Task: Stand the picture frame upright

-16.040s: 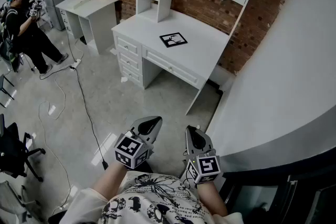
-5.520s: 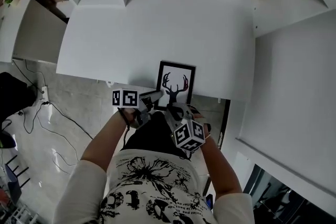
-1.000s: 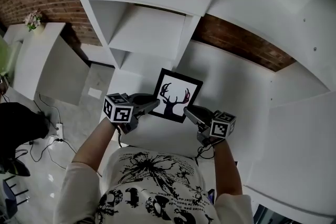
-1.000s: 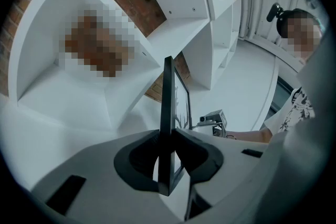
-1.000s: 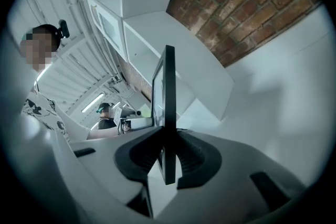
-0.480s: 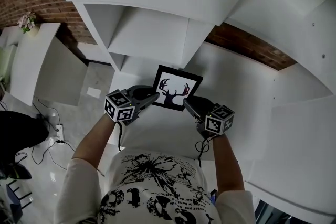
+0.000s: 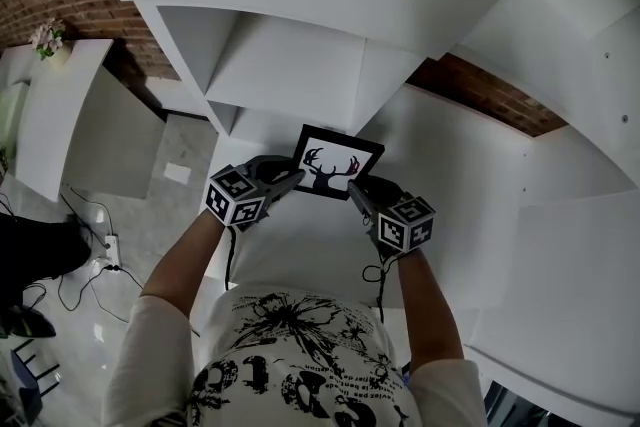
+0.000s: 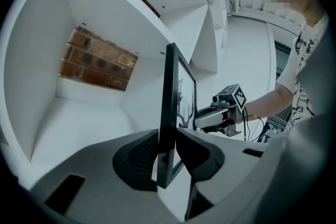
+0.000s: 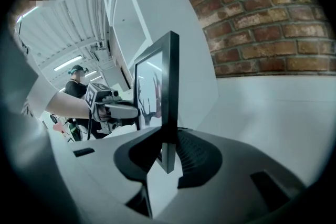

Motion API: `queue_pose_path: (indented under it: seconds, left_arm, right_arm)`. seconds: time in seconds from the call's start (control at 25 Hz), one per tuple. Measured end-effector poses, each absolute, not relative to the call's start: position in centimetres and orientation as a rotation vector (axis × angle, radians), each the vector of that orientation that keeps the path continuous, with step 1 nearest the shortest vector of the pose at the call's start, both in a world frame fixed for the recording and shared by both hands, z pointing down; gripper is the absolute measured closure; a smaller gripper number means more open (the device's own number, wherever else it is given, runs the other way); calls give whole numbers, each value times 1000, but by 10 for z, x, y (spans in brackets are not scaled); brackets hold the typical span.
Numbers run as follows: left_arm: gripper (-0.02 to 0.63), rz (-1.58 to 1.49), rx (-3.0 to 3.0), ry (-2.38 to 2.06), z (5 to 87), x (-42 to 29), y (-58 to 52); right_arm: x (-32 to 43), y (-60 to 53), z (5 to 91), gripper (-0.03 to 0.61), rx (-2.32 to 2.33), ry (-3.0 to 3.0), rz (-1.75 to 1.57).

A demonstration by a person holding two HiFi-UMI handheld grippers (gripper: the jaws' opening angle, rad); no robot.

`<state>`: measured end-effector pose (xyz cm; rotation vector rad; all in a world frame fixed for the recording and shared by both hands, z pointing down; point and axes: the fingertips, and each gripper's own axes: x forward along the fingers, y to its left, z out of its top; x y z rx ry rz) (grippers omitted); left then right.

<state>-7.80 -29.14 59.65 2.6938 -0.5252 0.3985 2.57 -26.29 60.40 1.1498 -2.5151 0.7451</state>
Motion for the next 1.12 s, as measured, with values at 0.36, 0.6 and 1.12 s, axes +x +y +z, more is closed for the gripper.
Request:
queue_pose_path:
  seconds: [0.36,0.6,1.12]
  left_arm:
    - [489,458,2708,-574,612,-76,-305]
    - [486,490,2651,-657,627,-78,-320]
    - [480,494,2638,-685,635,-77,-336]
  right_arm:
    - [30,-279,623,488,1202,-2411,693]
    - [32,-287,634,488,1211,-2333,623]
    - [33,-306,635,485,1250,-2311,554]
